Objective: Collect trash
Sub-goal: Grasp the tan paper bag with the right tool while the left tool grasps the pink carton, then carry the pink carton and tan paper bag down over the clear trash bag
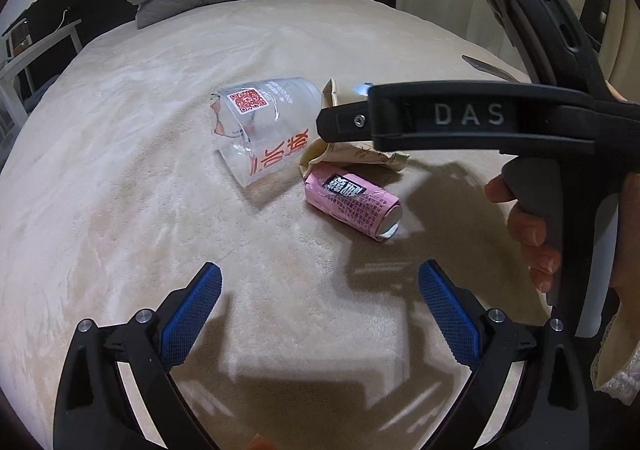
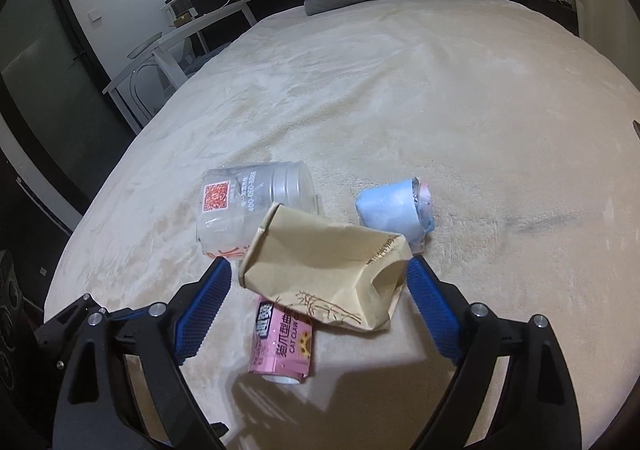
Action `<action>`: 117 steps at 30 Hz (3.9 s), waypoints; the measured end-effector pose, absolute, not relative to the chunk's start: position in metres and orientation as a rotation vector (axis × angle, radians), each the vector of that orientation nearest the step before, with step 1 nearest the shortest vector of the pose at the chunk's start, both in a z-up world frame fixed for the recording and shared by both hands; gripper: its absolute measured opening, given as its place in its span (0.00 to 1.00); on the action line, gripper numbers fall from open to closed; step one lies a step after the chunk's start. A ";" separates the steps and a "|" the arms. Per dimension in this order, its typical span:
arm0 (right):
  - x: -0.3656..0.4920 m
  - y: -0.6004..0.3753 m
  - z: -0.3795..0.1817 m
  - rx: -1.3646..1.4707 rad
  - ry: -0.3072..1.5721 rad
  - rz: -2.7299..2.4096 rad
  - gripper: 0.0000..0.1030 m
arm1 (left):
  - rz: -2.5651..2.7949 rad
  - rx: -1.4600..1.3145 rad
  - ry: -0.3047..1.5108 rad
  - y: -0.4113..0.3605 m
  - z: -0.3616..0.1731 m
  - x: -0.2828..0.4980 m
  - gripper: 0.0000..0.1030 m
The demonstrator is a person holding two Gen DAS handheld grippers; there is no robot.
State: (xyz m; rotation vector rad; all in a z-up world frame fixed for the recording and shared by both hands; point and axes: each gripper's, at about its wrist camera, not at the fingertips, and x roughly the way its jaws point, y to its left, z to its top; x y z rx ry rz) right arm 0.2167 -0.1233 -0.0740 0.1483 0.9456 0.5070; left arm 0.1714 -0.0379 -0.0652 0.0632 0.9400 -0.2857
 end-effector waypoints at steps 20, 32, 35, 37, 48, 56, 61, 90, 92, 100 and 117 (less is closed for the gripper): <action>0.220 -0.161 -0.066 0.352 0.971 0.563 0.76 | -0.366 -0.053 0.987 -0.034 -0.084 0.196 0.94; 0.212 -0.174 -0.050 0.330 0.910 0.572 0.76 | -0.396 -0.191 0.997 -0.036 -0.096 0.220 0.92; 0.214 -0.173 -0.051 0.330 0.912 0.570 0.76 | -0.403 -0.216 0.993 -0.038 -0.096 0.224 0.92; 0.215 -0.173 -0.052 0.333 0.916 0.568 0.76 | -0.407 -0.218 0.984 -0.042 -0.096 0.228 0.89; 0.209 -0.175 -0.051 0.315 0.902 0.549 0.76 | -0.436 -0.170 0.961 -0.056 -0.084 0.208 0.38; 0.189 -0.194 -0.044 0.323 0.881 0.533 0.76 | -0.418 -0.167 0.932 -0.059 -0.070 0.186 0.36; 0.171 -0.202 -0.035 0.307 0.859 0.537 0.76 | -0.411 -0.150 0.918 -0.061 -0.062 0.163 0.34; 0.019 -0.246 -0.047 0.191 0.835 0.594 0.75 | -0.346 -0.082 0.864 -0.086 -0.053 0.022 0.30; 0.005 -0.246 -0.050 0.174 0.832 0.604 0.75 | -0.338 -0.087 0.868 -0.086 -0.055 0.011 0.29; -0.051 -0.242 -0.069 0.087 0.858 0.643 0.75 | -0.325 -0.129 0.875 -0.086 -0.064 -0.038 0.29; -0.096 -0.230 -0.130 0.100 1.097 0.675 0.76 | -0.295 -0.177 1.057 -0.121 -0.119 -0.092 0.29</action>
